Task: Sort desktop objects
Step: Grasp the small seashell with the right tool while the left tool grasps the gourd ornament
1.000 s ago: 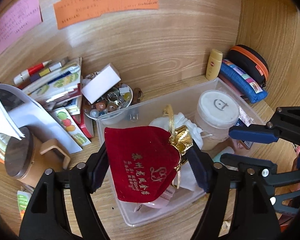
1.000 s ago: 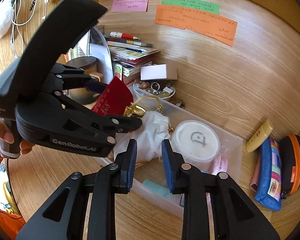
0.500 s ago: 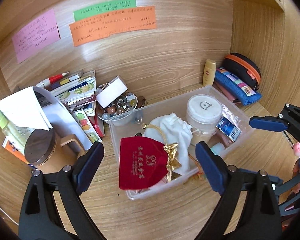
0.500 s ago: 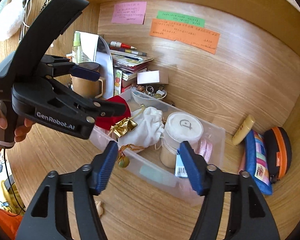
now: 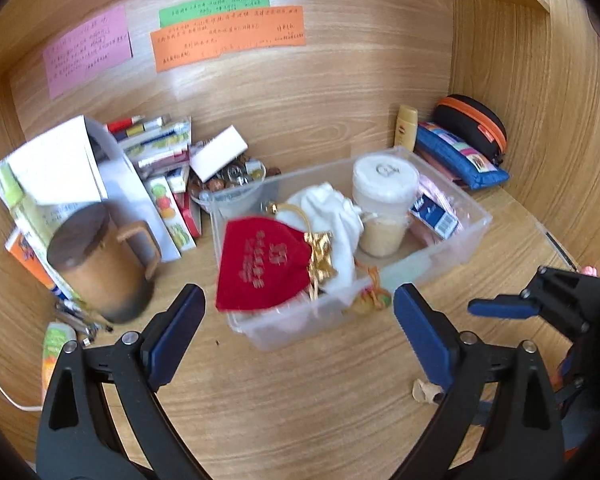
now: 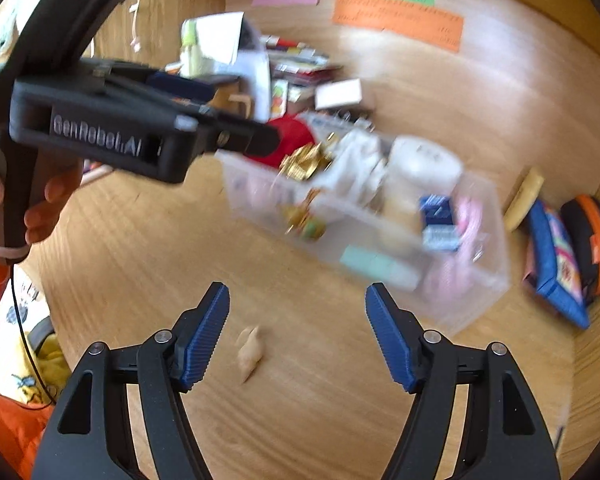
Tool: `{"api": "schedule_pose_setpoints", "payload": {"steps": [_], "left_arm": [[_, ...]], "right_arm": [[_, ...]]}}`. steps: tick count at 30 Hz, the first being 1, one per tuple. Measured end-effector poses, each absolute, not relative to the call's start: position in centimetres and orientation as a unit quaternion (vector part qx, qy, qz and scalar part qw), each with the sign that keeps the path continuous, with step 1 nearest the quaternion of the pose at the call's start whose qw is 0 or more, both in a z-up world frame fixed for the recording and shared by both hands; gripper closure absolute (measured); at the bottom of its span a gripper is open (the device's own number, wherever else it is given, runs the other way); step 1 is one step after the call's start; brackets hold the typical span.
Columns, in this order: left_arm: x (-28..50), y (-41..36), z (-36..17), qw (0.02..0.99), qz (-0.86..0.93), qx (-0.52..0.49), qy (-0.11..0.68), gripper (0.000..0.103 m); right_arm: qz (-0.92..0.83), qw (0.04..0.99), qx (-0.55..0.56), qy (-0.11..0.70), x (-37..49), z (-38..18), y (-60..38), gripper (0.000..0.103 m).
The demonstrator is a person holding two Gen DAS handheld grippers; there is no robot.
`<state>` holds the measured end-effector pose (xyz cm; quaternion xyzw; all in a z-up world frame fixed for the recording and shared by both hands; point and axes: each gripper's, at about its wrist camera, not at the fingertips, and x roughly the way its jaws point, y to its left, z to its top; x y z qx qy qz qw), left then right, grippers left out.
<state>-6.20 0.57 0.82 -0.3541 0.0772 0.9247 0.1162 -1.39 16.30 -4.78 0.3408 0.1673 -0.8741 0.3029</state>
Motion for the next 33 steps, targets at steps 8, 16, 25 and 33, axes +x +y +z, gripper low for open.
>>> {"api": "schedule_pose_setpoints", "payload": {"steps": [8,16,25,33], "left_arm": [[-5.4,0.2,-2.1,0.111,0.916,-0.381,0.049,0.007],[-5.5,0.8,-4.1,0.126,0.911,-0.391,0.025,0.007],[-6.5,2.9,-4.6,0.143,0.914,-0.380,0.012,0.008],[-7.7,4.1,-5.0,0.154,0.903,-0.400,-0.001,0.035]], "right_arm": [[-0.859,0.314,0.366,0.171,-0.7,-7.3,16.0,0.050],[-0.841,0.332,0.382,0.191,-0.6,-8.6,15.2,0.071],[-0.832,0.351,0.385,0.191,-1.1,-8.8,15.0,0.088],[-0.849,0.318,0.385,0.174,-2.1,-8.2,19.0,0.088]]}}
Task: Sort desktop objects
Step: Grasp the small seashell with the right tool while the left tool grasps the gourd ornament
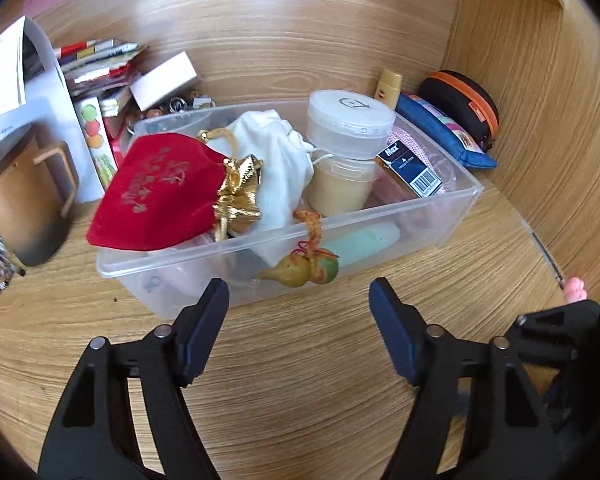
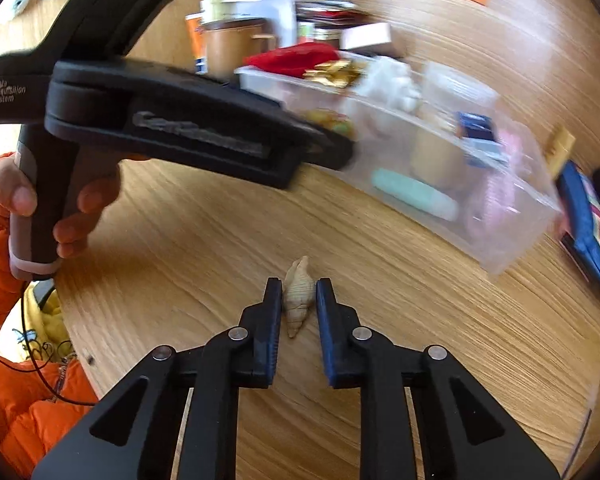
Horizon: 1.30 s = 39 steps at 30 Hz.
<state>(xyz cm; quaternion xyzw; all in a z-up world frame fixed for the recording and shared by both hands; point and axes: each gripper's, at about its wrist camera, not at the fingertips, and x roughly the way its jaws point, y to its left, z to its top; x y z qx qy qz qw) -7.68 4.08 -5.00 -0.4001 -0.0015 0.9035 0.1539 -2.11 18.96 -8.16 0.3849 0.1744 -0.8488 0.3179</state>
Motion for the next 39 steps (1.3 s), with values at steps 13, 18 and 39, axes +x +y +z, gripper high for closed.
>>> {"api": "schedule_pose_setpoints", "payload": {"steps": [13,18,39], "left_arm": [[-8.9,4.6,-5.8,0.161,0.887,-0.429,-0.057,0.062],[-9.0,4.1,-5.2,0.152,0.891,-0.422,-0.070,0.062],[-7.3,3.4,-3.8,0.148,0.907,-0.388,-0.076,0.074]], "right_arm": [[-0.886,0.272,0.348,0.139,-2.4,-5.4,24.5,0.087],[-0.883,0.283,0.343,0.148,-2.4,-5.3,23.9,0.087],[-0.890,0.287,0.324,0.144,-3.5,-3.6,23.3,0.087]]}}
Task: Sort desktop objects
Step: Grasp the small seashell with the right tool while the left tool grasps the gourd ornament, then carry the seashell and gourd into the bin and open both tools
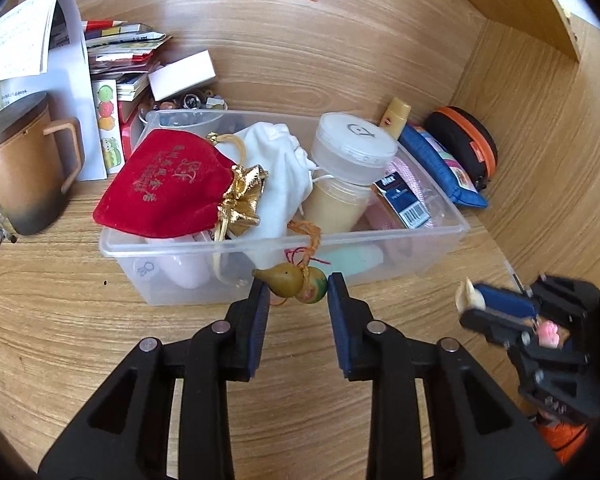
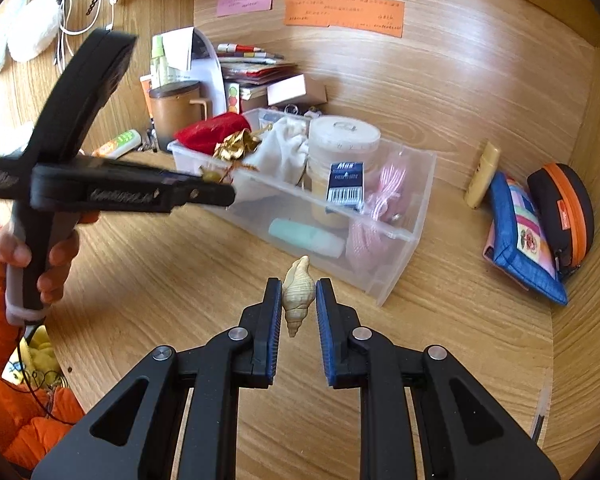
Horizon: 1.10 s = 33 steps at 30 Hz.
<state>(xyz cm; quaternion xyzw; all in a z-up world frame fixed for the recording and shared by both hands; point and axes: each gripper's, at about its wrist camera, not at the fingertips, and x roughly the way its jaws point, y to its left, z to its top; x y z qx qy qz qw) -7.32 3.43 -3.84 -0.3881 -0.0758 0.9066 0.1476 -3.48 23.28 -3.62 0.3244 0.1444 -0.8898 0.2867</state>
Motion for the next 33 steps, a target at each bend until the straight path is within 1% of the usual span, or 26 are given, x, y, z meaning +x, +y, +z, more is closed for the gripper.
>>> {"api": "schedule_pose_setpoints", "payload": {"steps": [8,18,33], "left_arm": [[-5.6,3.4,-1.7,0.157,0.918,-0.360,-0.062,0.074],[-7.6,2.5,0.0,0.159,0.922,-0.350,-0.040,0.074],[-10.2,3.1,-1.4,0.186,0.908,-0.374,-0.021,0.074]], "right_arm": [[-0.896,0.291,0.306,0.140,-5.3,-1.8,22.2,0.087],[-0.895,0.299,0.300,0.143,-8.4,-0.8,19.9,0.087],[-0.877,0.312,0.323,0.170,-11.4,-2.0,16.5,0.088]]}}
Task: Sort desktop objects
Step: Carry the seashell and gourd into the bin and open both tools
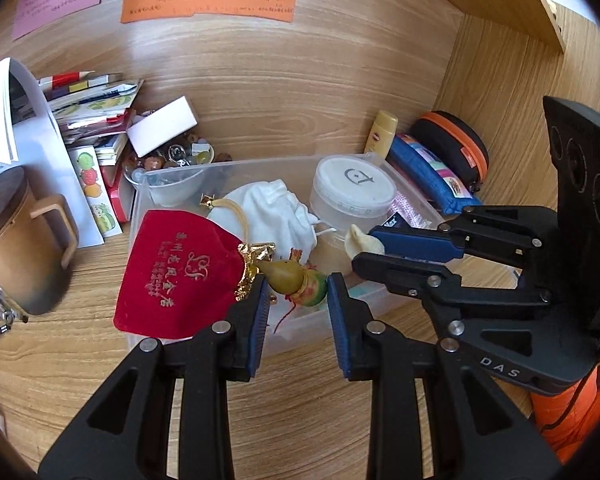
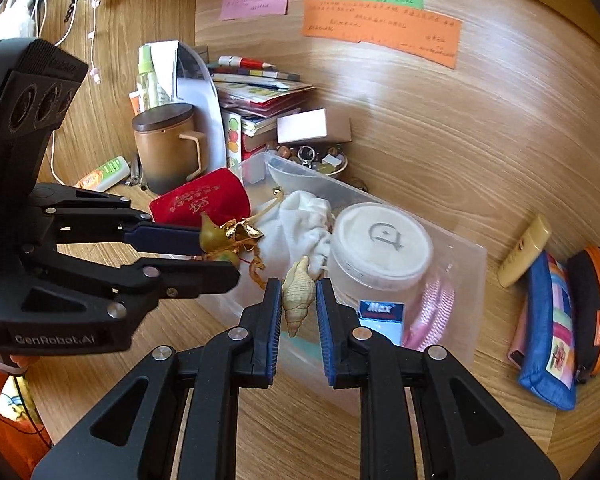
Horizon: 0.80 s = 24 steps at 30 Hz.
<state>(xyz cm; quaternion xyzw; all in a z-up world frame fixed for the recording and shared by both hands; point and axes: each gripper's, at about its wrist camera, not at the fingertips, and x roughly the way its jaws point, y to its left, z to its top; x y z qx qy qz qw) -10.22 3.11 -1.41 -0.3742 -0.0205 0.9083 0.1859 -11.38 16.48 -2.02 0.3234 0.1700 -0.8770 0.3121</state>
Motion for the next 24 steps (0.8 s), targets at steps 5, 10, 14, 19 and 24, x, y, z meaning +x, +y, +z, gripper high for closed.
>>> {"api": "schedule_pose_setpoints", "payload": {"steps": [5,10,14,19,24], "left_arm": [[-10.7,2.8,-1.8,0.189,0.904,-0.383,-0.023,0.074],[-10.7,2.7,-1.7,0.190,0.903,-0.385,-0.026,0.074],[-10.4,2.6,-1.3,0.187,0.905,-0.382,-0.027,0.073],[-9.8,2.4,-0.7,0.177,0.911,-0.372,-0.024,0.059],[-9.2,2.1,0.0,0.167,0.917,-0.362,-0.024,0.049]], "right_arm": [[-0.877,0.307,0.325,0.177,-11.7,-2.4,16.0,0.088],[-0.878,0.305,0.323,0.179,-11.7,-2.3,15.9,0.088],[-0.879,0.304,0.321,0.180,-11.5,-2.2,15.9,0.088],[-0.881,0.306,0.317,0.176,-11.1,-1.9,16.3,0.087],[-0.885,0.304,0.310,0.166,-10.5,-1.3,16.9,0.084]]}}
